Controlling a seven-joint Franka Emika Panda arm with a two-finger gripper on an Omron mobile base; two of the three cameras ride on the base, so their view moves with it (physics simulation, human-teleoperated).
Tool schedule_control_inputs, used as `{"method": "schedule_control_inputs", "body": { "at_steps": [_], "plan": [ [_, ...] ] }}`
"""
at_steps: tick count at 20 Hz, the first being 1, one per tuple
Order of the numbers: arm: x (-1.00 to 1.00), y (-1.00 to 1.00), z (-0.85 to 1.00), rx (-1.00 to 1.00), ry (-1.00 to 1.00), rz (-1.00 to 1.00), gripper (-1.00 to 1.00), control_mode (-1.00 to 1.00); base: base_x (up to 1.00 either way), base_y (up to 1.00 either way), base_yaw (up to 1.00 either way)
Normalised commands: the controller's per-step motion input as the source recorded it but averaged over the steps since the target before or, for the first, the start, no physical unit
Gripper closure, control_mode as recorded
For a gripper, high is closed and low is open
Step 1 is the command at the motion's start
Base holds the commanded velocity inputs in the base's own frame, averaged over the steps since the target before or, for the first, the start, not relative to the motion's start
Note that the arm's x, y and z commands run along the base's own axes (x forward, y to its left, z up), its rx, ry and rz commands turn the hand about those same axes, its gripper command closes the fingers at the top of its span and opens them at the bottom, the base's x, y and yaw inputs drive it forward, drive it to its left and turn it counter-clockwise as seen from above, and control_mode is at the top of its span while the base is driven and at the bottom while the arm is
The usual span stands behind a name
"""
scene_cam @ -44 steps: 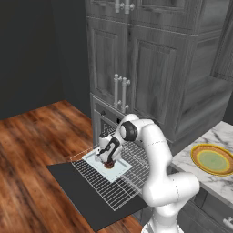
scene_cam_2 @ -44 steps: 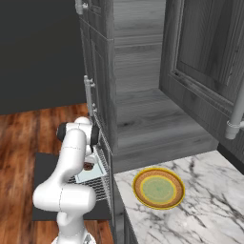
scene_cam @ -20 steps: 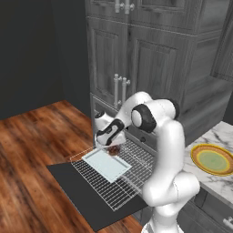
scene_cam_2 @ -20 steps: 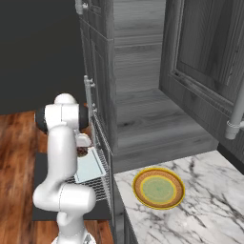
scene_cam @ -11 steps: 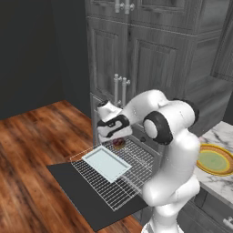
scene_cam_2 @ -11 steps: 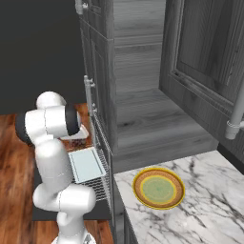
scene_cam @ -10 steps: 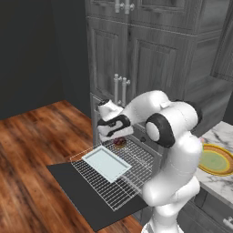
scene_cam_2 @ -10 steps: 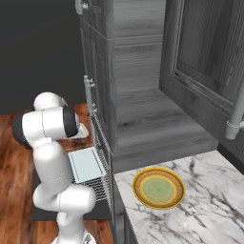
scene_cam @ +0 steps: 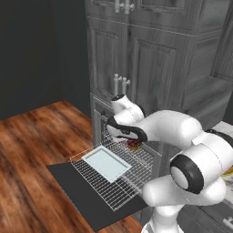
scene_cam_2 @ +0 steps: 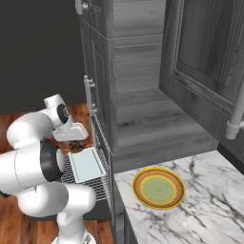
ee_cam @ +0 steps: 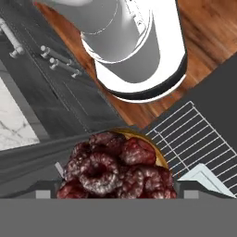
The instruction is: Take the baked cake out of the oven and place it on the plate for cooling. Then close the oven door.
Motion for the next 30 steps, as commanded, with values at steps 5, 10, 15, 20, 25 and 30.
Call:
{"method": "schedule_control_inputs", "body": {
  "at_steps": [5, 10, 15, 20, 25, 30],
  "plan": [
    [-0.72, -0.57, 0.57, 0.00, 0.00, 0.00, 1.00, -1.00, 0.00, 0.00, 0.00],
    [-0.39, -0.73, 0.41, -0.01, 0.00, 0.00, 1.00, -1.00, 0.00, 0.00, 0.00],
    [-0.10, -0.98, 0.05, 0.00, 0.00, 0.07, 1.00, -1.00, 0.00, 0.00, 0.00],
    [0.00, -1.00, 0.00, 0.00, 0.00, 0.07, 1.00, -1.00, 0.00, 0.00, 0.00],
    [0.03, -0.93, -0.03, 0.00, 0.00, 0.00, 1.00, -1.00, 0.00, 0.00, 0.00],
    [0.33, -0.74, -0.09, 0.00, 0.00, 0.01, 1.00, -1.00, 0.00, 0.00, 0.00]
  ]
}}
